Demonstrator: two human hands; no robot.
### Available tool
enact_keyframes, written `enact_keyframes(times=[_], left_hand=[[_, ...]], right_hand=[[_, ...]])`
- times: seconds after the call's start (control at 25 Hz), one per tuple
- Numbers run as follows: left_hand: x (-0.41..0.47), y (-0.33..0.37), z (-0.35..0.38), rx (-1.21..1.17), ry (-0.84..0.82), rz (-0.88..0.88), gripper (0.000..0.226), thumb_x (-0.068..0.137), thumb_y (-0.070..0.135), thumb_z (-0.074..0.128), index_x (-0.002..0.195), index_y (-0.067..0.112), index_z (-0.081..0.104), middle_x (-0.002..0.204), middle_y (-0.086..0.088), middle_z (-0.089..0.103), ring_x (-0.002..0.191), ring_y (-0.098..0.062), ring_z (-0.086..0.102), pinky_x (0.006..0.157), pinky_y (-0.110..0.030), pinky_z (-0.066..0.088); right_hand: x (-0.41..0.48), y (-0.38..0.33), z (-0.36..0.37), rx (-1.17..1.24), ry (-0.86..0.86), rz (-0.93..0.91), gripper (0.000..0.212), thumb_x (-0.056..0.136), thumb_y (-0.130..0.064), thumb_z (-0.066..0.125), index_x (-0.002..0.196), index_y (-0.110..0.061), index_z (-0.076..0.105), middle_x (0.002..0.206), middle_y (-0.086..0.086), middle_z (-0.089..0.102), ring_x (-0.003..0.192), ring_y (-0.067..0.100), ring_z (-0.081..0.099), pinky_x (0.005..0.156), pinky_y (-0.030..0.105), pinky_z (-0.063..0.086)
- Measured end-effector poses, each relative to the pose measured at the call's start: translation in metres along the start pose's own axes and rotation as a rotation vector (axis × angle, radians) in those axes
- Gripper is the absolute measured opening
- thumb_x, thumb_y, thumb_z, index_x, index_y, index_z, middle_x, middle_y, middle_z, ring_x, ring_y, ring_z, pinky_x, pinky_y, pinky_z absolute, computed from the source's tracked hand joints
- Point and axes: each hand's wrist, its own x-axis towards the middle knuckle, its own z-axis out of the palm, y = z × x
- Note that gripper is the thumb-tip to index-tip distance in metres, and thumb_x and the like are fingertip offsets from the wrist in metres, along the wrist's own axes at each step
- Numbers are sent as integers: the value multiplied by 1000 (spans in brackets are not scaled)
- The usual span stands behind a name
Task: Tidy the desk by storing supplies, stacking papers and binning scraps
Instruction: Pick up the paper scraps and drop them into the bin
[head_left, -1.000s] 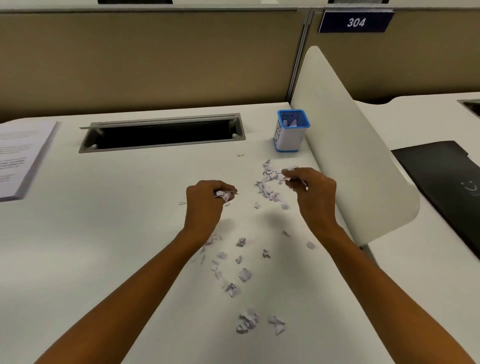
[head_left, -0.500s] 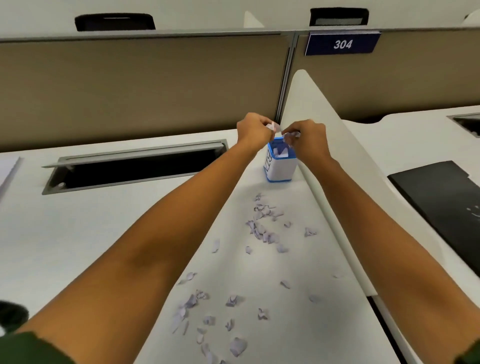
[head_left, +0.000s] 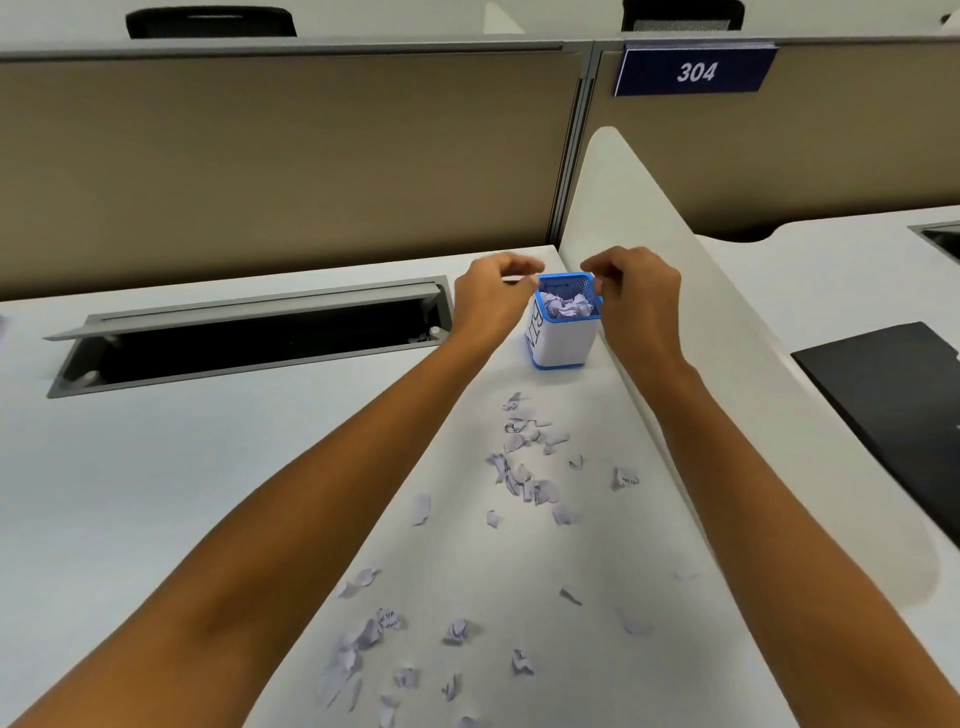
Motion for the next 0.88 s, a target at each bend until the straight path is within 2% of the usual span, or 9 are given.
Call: enact_keyframes(times=[0.08, 0.2, 0.28, 0.36, 0.44, 0.52, 0.6, 0.68, 0.88], left_hand=[[-17, -28, -12, 127, -1, 28, 20, 88, 17, 58, 104, 19, 69, 109, 4, 68, 96, -10, 61, 80, -14, 45], [-33, -86, -21, 462, -123, -1, 38, 90, 28, 58, 126, 18, 55, 139, -4, 48, 129, -22, 41, 105, -34, 32], [-40, -118, -24, 673, -203, -40, 55, 92, 38, 51, 141, 20, 35, 153, -5, 25, 141, -28, 22, 113, -44, 19], [-48, -136, -24, 746, -253, 18, 59, 96, 39, 42, 147, 20, 20, 157, -5, 11, 144, -26, 11, 116, -42, 7], [-59, -141, -19, 756, -299, 88, 58, 98, 36, 34, 149, 18, 13, 158, -3, 5, 146, -22, 2, 116, -37, -2], [-75, -138, -14, 695, -351, 145, 54, 101, 32, 29, 149, 17, 12, 158, -1, 4, 146, -18, 0, 116, -31, -5], [-96, -136, -14, 578, -405, 180, 50, 102, 28, 26, 149, 18, 13, 157, 3, 8, 145, -13, 3, 115, -24, -4], [-119, -137, -21, 466, -433, 170, 47, 102, 26, 26, 148, 19, 18, 156, 6, 14, 144, -8, 8, 115, -19, -1], [-162, -137, -50, 351, -422, 84, 40, 101, 26, 32, 139, 22, 39, 149, 13, 30, 136, 0, 24, 112, -12, 11]], right_hand=[[-31, 11, -3, 59, 93, -95, 18, 89, 1, 53, 96, -4, 69, 95, 14, 66, 83, 19, 61, 66, -4, 33], [-85, 37, 5, 58, 94, -33, 20, 86, 2, 54, 93, -10, 69, 90, 8, 66, 81, 18, 60, 70, 8, 35], [-119, 54, 19, -35, 56, 158, 21, 89, -4, 52, 104, -11, 65, 103, 10, 63, 98, 27, 57, 79, 19, 35], [-145, 57, 35, -144, -50, 303, 36, 94, -17, 50, 127, -5, 52, 130, 19, 50, 124, 33, 42, 101, 29, 31], [-163, 48, 51, -173, -209, 268, 52, 98, -27, 41, 142, -2, 31, 150, 20, 26, 141, 32, 19, 116, 35, 12], [-174, 33, 65, -81, -370, 127, 57, 98, -34, 31, 147, -7, 19, 156, 9, 13, 145, 22, 7, 118, 29, 0], [-168, 20, 67, 185, -468, 130, 61, 93, -40, 28, 148, -14, 19, 155, 0, 20, 143, 14, 16, 119, 28, 7], [-150, 23, 72, 268, -486, 122, 58, 94, -39, 34, 146, -17, 23, 152, -2, 28, 140, 12, 24, 118, 30, 15], [-136, 33, 79, -25, -644, -235, 55, 94, -14, 49, 144, -10, 27, 153, 9, 24, 143, 25, 19, 116, 30, 10]])
